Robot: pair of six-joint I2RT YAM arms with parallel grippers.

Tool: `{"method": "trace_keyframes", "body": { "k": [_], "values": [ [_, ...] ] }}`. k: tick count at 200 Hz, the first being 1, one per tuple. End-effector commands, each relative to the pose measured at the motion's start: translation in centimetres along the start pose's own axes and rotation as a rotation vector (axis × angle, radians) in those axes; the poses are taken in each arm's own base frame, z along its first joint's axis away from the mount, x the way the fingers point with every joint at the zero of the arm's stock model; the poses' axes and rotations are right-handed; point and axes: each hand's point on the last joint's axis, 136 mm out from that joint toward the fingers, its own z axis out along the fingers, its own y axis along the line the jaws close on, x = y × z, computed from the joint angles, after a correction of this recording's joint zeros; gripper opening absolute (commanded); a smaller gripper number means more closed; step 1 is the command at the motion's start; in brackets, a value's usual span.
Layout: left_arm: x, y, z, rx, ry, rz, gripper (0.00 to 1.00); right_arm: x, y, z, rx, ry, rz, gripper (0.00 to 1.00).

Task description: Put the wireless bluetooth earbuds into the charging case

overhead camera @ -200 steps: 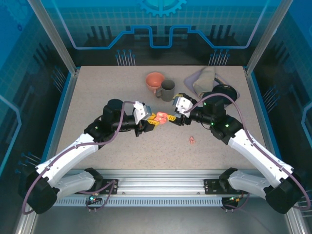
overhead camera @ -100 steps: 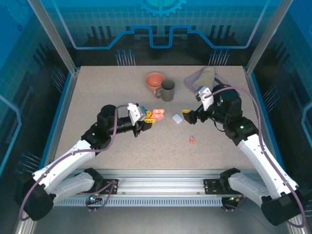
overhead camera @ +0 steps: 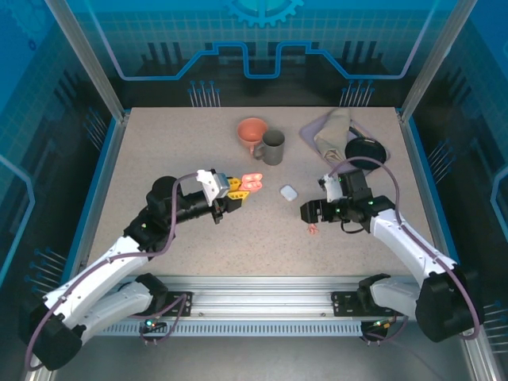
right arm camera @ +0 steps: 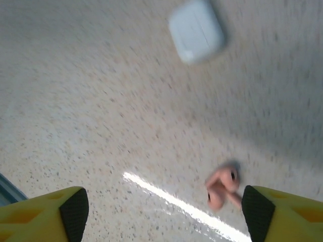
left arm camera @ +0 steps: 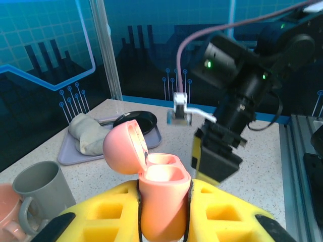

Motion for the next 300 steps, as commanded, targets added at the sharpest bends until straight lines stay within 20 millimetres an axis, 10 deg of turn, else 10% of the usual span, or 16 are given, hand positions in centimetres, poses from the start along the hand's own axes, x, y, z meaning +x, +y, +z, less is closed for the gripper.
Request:
{"method": "trace_keyframes", "body": {
  "k": [1, 68, 300],
  "values": [
    [-0.2, -0.2, -0.4, -0.007, -0.012, -0.003, 0.0, 1.8, -1.1, 1.1, 0.062, 0.056, 0.074, 0.8],
    [-0.7, -0.1, -0.2, -0.004, -0.012, -0.014, 0.0, 2.0, -3.8, 4.2, 0.171, 0.13, 0.082, 0.52],
    [0.1, -0.1, -0.3, -0.013, 0.022, -0.015, 0.0, 3.2, -4.6, 6.8, 0.229, 0.286, 0.092, 0.31]
  ]
}}
